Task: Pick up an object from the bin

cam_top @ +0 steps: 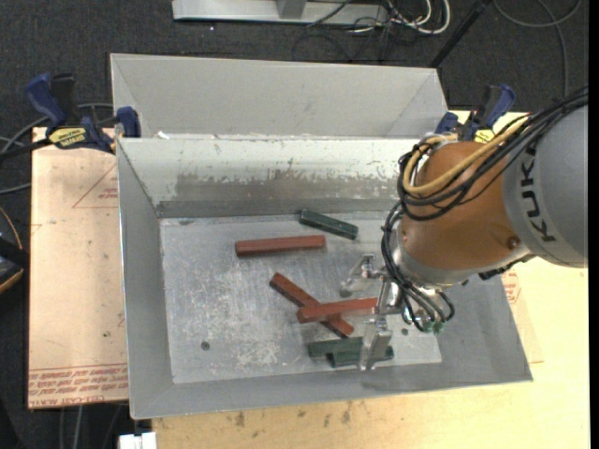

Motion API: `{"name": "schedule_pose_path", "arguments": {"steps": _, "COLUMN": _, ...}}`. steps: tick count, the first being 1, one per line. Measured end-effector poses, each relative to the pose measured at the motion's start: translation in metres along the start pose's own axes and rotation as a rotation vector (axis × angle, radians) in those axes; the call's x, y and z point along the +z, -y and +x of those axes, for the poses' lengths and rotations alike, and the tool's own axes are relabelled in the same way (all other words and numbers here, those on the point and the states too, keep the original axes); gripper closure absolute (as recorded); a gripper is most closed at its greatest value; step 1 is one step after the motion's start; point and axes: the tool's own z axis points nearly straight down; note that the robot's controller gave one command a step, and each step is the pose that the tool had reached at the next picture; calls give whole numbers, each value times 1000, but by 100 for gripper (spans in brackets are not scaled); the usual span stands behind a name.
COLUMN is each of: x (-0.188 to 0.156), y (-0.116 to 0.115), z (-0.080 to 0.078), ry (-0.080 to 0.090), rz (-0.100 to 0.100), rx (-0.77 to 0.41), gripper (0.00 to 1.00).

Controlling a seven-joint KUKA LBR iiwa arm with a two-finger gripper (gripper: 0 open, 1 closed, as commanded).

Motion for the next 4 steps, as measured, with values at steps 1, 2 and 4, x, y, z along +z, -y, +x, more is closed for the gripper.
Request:
{"name": "schedule_pose_path", "arguments": {"steps": 1, "x": -3, "y": 0, "z": -2, "ry": 8, "rz": 0, "rx": 0, "gripper": 0}}
{"name": "schedule_pose_path", "arguments": {"steps": 2, "x": 96, "y": 18, "z": -25, "ry": 20, "rz": -1, "rx": 19, "gripper": 100}}
{"name": "schedule_pose_path", "arguments": {"steps": 4, "x": 95, "y": 12, "z": -22, "ry": 32, "rz": 3, "rx": -51, "gripper": 100}}
